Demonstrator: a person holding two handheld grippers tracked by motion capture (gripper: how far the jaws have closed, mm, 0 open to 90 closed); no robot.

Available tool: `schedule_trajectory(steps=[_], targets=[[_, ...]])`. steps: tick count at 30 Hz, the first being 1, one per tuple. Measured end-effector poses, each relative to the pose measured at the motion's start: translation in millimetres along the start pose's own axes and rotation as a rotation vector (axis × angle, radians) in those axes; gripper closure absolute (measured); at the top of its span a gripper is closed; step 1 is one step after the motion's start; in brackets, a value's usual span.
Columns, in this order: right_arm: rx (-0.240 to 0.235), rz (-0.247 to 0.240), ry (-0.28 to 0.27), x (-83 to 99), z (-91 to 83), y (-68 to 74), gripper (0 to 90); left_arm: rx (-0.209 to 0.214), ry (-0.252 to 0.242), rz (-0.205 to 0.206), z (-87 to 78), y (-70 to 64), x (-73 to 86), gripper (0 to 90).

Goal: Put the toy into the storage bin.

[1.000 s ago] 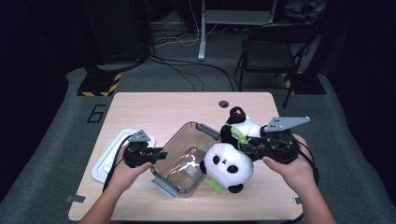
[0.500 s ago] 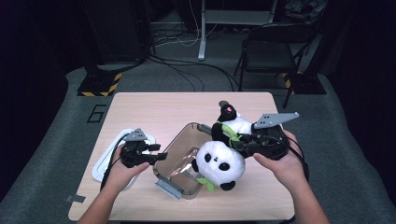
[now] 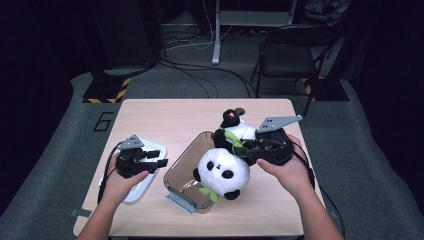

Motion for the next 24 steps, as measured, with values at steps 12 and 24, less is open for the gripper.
schedule_trajectory(steps=[12,24], targets=[[-0.045,-0.014,0.004,-8.0,25.6,3.3,67.1,-0.017,-0.011,-0.013,-8.3,6.3,2.9,47.3],[-0.090,-0.015,0.013,-11.3,47.1,8.1,66.9,-0.019,-0.013,-0.013,-9.9,5.5,4.3,47.6]])
Point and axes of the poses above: each handheld gripper's, and its own axes: z roughly forward along the jaws, x roughly out of its underside, y roughly to its left, the point moved 1 cm from there along z, roughly forward along the jaws, and after that the axes turned 10 degrees about -x, right-handed, at the moved point
